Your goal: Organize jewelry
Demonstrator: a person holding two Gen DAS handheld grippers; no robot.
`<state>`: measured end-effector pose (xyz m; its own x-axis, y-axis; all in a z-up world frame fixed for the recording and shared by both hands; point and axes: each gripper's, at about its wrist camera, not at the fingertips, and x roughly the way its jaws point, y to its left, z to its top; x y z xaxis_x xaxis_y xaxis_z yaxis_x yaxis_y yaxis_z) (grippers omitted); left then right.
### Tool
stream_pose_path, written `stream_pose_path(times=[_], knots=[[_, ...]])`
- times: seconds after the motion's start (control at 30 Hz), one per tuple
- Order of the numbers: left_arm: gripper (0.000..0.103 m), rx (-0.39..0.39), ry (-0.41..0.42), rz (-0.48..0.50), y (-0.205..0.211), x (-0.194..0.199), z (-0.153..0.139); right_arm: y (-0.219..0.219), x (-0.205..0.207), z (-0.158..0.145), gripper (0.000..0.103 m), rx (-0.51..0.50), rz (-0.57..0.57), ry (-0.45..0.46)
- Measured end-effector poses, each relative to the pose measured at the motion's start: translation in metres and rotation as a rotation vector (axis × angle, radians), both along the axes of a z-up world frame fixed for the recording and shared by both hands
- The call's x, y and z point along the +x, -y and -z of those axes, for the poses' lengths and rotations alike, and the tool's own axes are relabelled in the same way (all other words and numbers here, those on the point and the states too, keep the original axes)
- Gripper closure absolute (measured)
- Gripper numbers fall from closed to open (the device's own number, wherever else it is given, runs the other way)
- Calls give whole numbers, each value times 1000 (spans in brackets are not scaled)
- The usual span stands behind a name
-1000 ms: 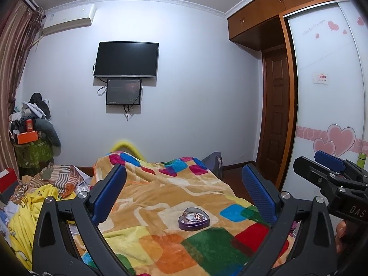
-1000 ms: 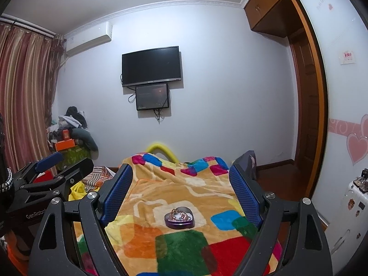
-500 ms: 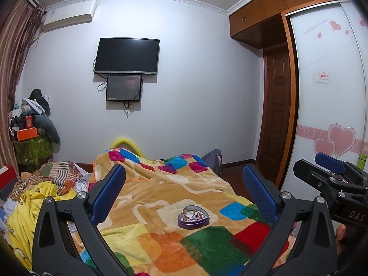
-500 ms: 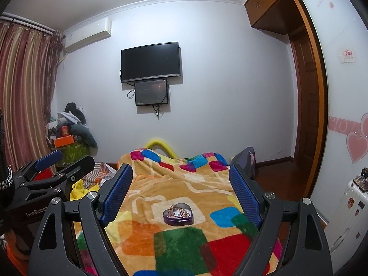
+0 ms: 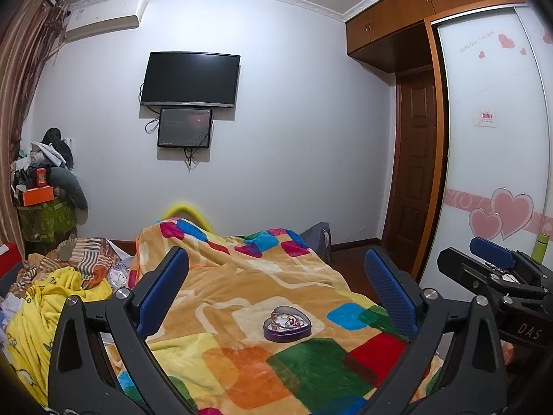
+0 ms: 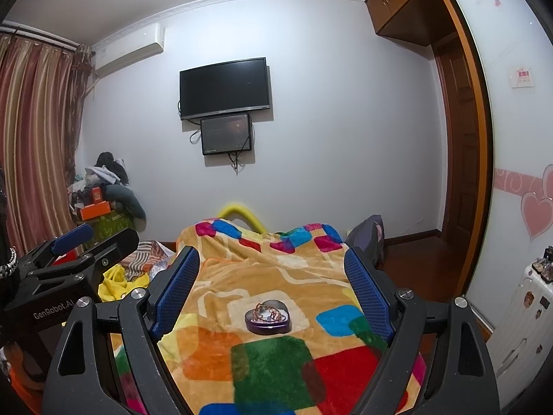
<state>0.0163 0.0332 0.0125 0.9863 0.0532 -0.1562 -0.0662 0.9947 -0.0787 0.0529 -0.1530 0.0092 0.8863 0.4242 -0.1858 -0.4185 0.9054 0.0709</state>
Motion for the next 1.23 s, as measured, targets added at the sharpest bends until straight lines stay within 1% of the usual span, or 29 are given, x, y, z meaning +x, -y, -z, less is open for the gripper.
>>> stream_pose_path(times=[0.8,1.23], knots=[[1,-31,-12,22,-3,4,2,2,2,1,20,9,10,-10],[1,-47,-36,0,-11,16,10,1,9,5,20,5,10,-27]])
